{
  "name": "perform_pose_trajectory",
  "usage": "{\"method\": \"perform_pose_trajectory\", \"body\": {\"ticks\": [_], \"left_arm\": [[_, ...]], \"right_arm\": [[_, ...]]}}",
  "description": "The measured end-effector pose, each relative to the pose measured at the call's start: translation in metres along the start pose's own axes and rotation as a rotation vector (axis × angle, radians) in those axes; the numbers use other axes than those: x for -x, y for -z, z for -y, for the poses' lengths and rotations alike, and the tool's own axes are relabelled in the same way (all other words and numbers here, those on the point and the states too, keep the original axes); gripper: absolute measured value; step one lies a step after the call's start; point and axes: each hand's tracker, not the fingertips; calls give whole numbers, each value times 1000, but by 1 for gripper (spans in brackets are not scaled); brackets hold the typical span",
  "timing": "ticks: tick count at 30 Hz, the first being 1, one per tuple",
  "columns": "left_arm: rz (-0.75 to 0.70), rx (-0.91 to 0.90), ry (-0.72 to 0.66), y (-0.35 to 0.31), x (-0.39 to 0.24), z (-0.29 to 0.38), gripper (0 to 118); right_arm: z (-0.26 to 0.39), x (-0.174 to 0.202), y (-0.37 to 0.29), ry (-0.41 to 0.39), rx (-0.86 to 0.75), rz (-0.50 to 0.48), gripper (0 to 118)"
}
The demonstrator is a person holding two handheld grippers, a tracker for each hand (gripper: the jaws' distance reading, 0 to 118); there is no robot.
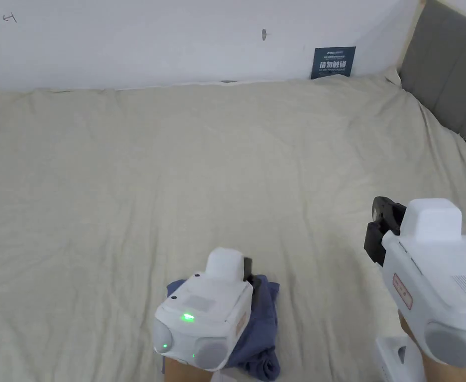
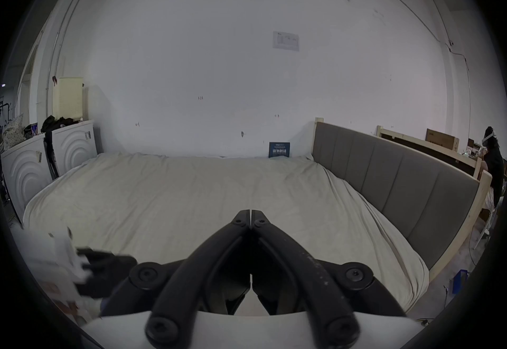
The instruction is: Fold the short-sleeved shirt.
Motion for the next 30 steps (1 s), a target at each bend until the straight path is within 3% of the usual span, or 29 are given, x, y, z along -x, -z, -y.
{"method": "perform_pose_trajectory", "body": {"ticks": [12, 23, 30], "left_arm": [[-246, -324, 72, -90, 71, -85, 0], [-411, -361, 41, -132, 133, -86, 0], [-442, -374, 1, -145, 151, -82, 0]], "right_arm": [[-34, 34, -18, -25, -134, -43, 1], [-46, 51, -25, -49, -186, -62, 1], [-47, 56, -25, -54, -194, -65, 1]]}}
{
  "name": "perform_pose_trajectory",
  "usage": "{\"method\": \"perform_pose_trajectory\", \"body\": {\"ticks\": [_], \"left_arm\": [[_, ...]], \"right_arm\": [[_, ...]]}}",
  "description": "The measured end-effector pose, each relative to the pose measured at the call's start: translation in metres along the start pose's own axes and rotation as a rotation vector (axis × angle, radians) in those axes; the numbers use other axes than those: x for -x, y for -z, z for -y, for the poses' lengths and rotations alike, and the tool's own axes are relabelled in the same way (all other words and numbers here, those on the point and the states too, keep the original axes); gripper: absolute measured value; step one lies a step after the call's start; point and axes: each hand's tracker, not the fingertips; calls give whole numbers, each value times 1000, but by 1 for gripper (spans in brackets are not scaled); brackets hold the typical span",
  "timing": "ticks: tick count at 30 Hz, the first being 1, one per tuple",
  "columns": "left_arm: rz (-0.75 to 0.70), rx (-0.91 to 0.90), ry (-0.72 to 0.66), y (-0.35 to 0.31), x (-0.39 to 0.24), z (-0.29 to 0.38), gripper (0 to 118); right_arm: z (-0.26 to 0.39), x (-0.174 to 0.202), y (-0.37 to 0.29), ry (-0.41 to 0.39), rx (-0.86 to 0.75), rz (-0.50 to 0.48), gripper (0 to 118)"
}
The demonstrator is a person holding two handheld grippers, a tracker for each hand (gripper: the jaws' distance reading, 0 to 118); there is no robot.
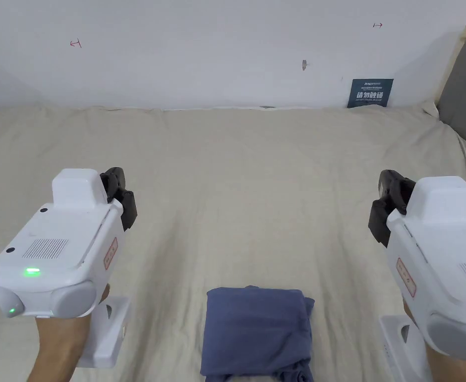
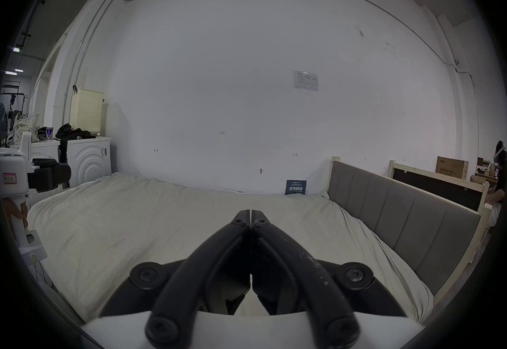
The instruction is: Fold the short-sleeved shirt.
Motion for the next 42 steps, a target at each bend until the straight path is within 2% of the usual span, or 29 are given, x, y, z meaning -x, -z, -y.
{"method": "perform_pose_trajectory", "body": {"ticks": [15, 23, 25, 34, 38, 40, 42], "left_arm": [[34, 20, 10, 3, -8, 9, 0], [48, 35, 19, -1, -10, 14, 0], [48, 37, 18, -1, -9, 15, 0], [50, 98, -5, 8, -1, 34, 0], [75, 170, -39, 12, 2, 51, 0], [90, 227, -73, 16, 3, 63, 5], [121, 293, -122, 21, 6, 75, 21]], "right_arm": [[20, 11, 11, 10, 39, -7, 2], [96, 47, 37, 43, 199, -38, 2], [118, 58, 42, 73, 251, -70, 2], [212, 111, 61, -23, 462, -112, 2], [241, 115, 64, -22, 542, -89, 2], [256, 111, 70, 9, 613, -65, 2], [272, 106, 76, 38, 664, -83, 2]]}}
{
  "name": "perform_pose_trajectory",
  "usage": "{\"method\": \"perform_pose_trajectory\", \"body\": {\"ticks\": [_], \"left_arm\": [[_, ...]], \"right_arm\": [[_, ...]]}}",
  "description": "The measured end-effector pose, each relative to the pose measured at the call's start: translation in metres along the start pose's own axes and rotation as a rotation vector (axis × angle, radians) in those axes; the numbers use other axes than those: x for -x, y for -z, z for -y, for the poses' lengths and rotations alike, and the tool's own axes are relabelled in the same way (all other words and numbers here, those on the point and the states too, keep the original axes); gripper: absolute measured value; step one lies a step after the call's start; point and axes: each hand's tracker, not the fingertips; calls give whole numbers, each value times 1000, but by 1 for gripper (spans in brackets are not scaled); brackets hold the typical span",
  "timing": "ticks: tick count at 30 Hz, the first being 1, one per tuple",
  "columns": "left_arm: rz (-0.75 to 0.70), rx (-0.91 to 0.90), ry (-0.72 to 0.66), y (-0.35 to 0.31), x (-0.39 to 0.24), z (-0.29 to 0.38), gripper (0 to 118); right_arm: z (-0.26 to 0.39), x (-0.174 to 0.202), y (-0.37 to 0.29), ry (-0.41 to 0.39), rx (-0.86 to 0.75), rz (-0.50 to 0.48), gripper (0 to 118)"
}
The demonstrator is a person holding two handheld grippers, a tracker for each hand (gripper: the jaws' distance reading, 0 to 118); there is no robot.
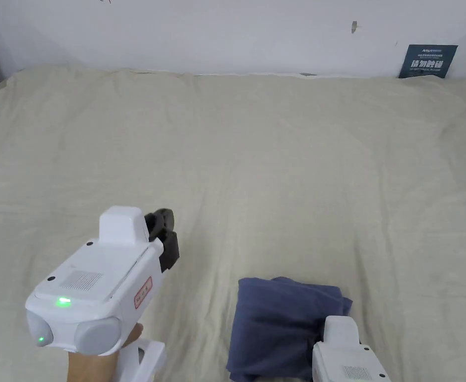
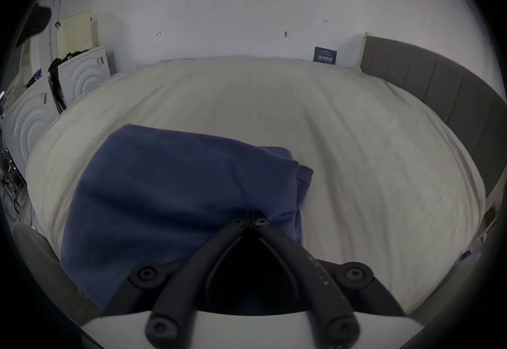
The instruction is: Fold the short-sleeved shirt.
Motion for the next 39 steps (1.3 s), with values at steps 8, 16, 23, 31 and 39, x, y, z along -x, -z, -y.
{"method": "perform_pose_trajectory", "body": {"ticks": [8, 16, 23, 31, 39], "left_arm": [[118, 371, -274, 42, 10, 62, 108], [241, 667, -480, 94, 7, 115, 112], [319, 738, -306, 113, -25, 131, 43], [335, 731, -314, 105, -21, 115, 15], [280, 624, -276, 90, 47, 56, 15]], "right_arm": [[7, -5, -5, 4, -86, -34, 2], [5, -8, -8, 6, -76, -50, 2], [5, -9, -7, -19, -78, -59, 2], [-16, -12, -19, -73, -43, -91, 2], [-68, -15, -57, -71, -203, -82, 2]]}}
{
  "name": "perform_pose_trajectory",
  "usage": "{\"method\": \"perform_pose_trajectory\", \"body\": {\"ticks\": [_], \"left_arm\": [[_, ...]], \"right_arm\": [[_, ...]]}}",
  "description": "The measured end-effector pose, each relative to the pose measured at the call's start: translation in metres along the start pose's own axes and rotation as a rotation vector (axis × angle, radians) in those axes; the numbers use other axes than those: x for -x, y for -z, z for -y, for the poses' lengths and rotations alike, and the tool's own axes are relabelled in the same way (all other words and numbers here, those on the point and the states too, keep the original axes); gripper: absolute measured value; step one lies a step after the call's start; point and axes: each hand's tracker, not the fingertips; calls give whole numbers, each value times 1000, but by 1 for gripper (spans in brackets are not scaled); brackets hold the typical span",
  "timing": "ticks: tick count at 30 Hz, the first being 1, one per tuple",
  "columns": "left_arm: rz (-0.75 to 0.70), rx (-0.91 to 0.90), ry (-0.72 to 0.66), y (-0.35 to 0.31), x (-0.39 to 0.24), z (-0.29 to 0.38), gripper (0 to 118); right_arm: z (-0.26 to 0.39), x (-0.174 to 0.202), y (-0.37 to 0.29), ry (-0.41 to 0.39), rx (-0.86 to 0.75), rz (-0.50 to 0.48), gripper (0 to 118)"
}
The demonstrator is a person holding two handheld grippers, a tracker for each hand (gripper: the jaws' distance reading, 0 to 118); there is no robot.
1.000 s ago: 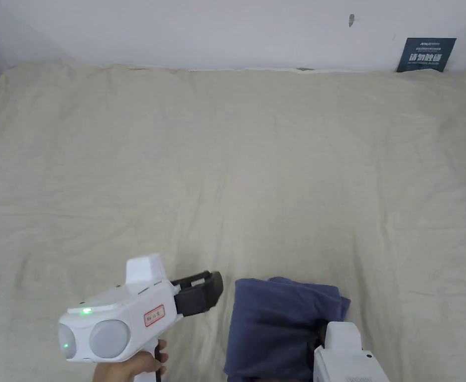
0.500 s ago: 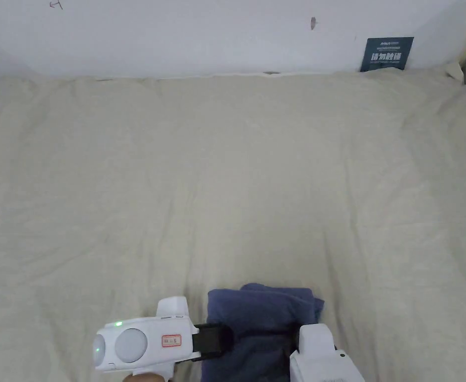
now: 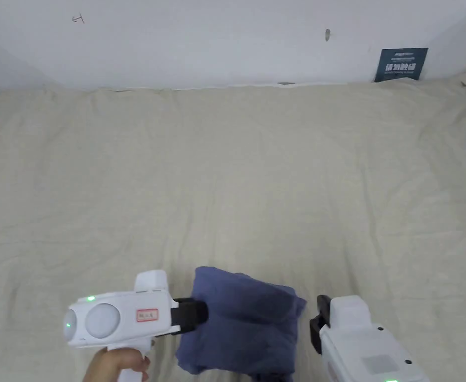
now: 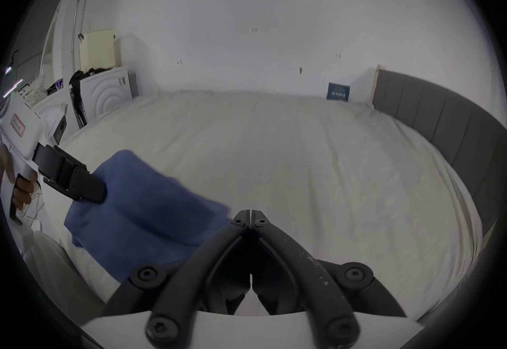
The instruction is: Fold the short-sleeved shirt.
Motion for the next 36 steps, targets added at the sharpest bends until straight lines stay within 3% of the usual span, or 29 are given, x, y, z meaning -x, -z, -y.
{"method": "perform_pose_trajectory", "body": {"ticks": [10, 14, 19, 21, 22, 24, 25, 26, 27, 30, 32, 36], "left_arm": [[-471, -85, 22, -110, 175, -75, 15], [-671, -75, -36, -139, 240, -91, 15], [-777, -58, -149, -155, 295, -91, 16], [-738, -69, -193, -155, 303, -88, 32], [-718, -78, -202, -154, 304, -87, 65], [-744, -92, -201, -149, 299, -86, 84], [-750, -105, -210, -148, 295, -86, 84], [-747, -114, -217, -150, 293, -88, 108], [-737, -126, -224, -150, 287, -88, 118], [-732, -253, -186, -160, 259, -92, 112], [-750, -269, -176, -168, 229, -97, 112], [-733, -473, -68, -195, 157, -100, 112]], "right_arm": [[-53, 11, -3, -1, -99, 41, 2], [-66, 21, 7, -6, -116, 53, 2], [-74, 32, 24, -9, -108, 55, 2], [-75, 34, 29, -12, -102, 54, 2], [-76, 35, 31, -12, -97, 54, 2], [-77, 36, 33, -13, -91, 52, 2], [-78, 36, 33, -12, -90, 51, 2], [-79, 36, 33, -10, -90, 51, 2], [-80, 36, 32, -10, -90, 48, 2], [-86, 33, 24, -11, -107, 50, 2], [-92, 29, 15, -2, -129, 46, 2], [-111, 19, -10, -15, -197, 64, 2]]}}
